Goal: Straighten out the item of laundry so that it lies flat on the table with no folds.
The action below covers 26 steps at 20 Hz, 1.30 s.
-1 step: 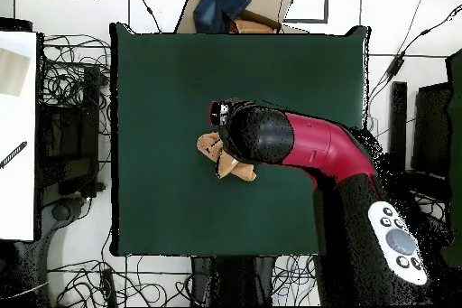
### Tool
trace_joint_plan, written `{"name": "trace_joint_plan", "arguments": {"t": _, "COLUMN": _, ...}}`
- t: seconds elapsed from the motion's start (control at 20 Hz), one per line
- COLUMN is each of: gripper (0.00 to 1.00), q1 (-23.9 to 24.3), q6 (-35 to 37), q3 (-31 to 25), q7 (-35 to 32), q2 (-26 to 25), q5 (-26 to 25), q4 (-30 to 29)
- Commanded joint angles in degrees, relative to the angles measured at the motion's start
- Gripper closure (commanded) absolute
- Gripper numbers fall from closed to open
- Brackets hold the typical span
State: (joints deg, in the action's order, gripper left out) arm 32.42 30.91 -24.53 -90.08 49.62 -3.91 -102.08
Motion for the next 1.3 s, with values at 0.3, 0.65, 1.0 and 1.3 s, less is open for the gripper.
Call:
{"name": "trace_joint_plan", "arguments": {"t": 0.3, "gripper": 0.00, "q1": -1.5, "q6": -0.6, "q3": -1.8, "q7": -0.7, "q2": -1.1, "q5": -4.1, "q4": -2.8}}
{"name": "trace_joint_plan", "arguments": {"t": 0.65, "gripper": 0.00, "q1": -1.1, "q6": -2.3, "q3": -2.2, "q7": -0.3, "q2": -3.9, "q5": -4.4, "q4": -2.1}}
{"name": "trace_joint_plan", "arguments": {"t": 1.0, "gripper": 0.00, "q1": -0.3, "q6": -2.6, "q3": -2.9, "q7": 1.3, "q2": -6.6, "q5": -4.9, "q4": -0.4}}
{"name": "trace_joint_plan", "arguments": {"t": 1.3, "gripper": 0.00, "q1": -0.2, "q6": -2.2, "q3": -3.0, "q7": 1.3, "q2": -6.1, "q5": -4.9, "q4": -0.6}}
